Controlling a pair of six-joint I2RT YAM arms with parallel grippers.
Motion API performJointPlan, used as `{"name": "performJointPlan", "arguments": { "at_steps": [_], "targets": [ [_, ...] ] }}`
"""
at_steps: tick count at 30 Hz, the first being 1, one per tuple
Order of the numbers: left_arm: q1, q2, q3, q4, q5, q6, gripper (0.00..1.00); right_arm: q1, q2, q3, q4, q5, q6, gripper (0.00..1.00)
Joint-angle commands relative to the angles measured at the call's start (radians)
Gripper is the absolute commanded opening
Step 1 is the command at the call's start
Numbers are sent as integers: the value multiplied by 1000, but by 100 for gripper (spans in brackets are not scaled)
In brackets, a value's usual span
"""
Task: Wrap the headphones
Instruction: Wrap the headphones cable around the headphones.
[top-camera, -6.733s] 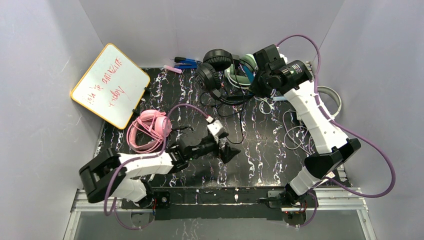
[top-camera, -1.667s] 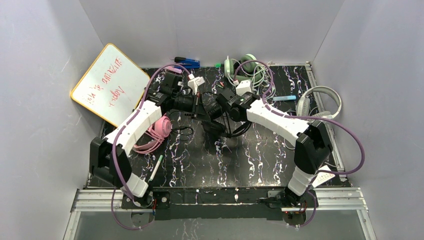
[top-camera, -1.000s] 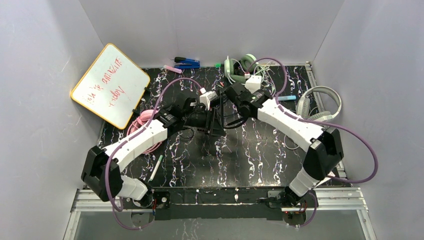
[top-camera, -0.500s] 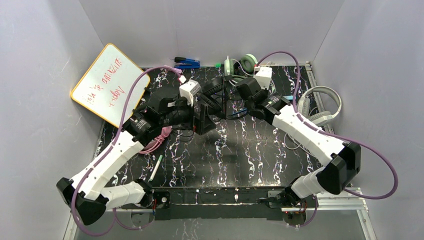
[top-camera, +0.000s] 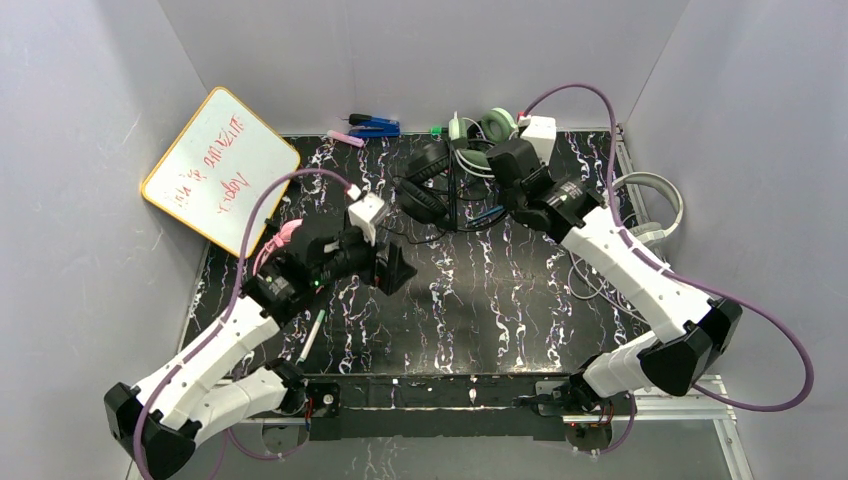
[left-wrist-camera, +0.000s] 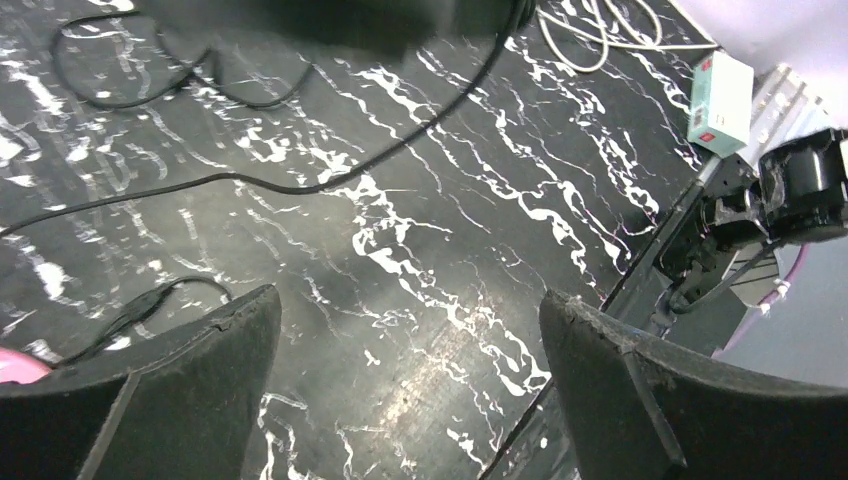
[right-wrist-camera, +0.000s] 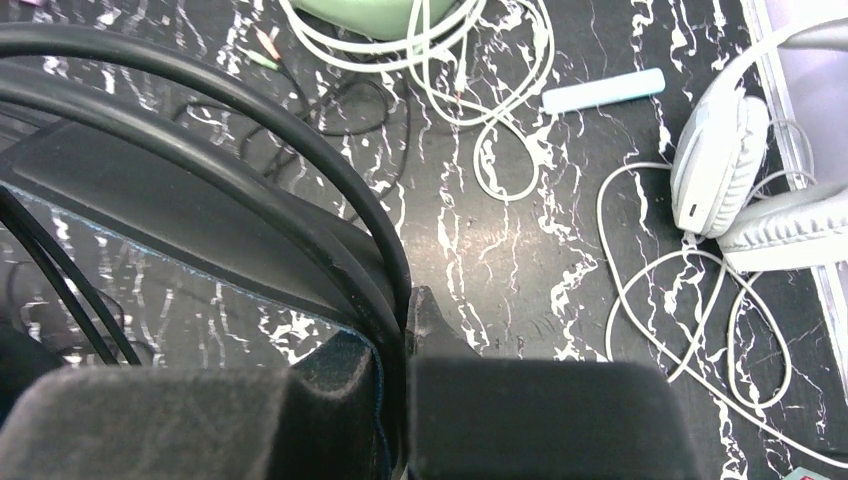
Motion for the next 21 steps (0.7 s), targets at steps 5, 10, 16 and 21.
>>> {"name": "performJointPlan", "arguments": {
  "at_steps": [5, 10, 16, 21],
  "targets": [
    [-1, -97, -298, 487, 69, 121, 98, -11, 7, 280, -157, -102, 70, 1],
    [-1, -117, -388, 579, 0, 332, 98, -12, 0, 353, -232, -154, 71, 1],
    [-1, -113, -438, 659, -108, 450, 98, -13, -38, 381, -249, -206, 70, 1],
    [2, -134, -503, 719, -102, 551, 99, -13, -65, 383, -236, -241, 60, 1]
  ]
}}
